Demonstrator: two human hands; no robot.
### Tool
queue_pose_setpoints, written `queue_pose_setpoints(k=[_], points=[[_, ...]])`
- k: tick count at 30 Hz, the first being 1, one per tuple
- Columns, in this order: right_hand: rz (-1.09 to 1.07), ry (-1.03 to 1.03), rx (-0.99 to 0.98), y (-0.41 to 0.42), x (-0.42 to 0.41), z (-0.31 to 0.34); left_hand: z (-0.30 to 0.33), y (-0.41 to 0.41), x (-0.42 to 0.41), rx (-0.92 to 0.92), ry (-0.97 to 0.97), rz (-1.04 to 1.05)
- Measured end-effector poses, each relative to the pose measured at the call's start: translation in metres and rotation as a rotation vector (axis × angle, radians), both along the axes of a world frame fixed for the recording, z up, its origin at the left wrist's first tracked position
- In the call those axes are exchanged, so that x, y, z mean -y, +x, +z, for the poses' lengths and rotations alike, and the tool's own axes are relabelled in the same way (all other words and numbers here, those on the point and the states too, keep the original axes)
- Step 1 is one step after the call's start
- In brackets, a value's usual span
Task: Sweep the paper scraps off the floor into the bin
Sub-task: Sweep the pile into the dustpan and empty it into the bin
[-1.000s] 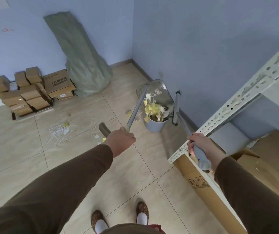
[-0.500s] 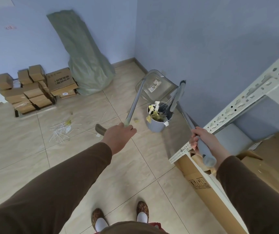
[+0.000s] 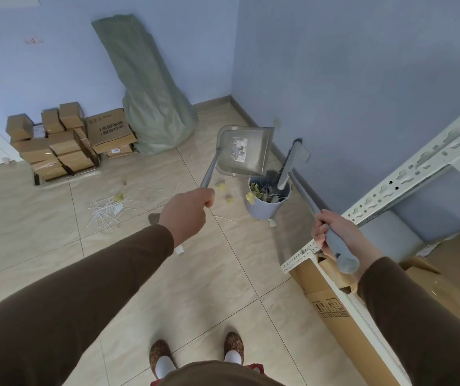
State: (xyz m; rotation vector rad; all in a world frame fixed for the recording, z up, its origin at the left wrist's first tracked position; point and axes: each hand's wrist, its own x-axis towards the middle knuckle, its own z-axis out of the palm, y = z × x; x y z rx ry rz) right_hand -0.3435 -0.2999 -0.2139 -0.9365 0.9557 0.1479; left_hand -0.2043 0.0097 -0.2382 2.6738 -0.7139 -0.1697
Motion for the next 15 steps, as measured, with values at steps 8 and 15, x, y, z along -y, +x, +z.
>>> queue_pose_setpoints(k=[8,15], points=[[0.093,-0.045,0.029,0.034,-0.036,-0.001,0.042,0.030,-0.070,-0.178,-0.168,0.326],[0.324,0.003,0.024,0.078,-0.100,-0.009,0.060,0.047,-0.200,-0.449,-0.372,0.637]])
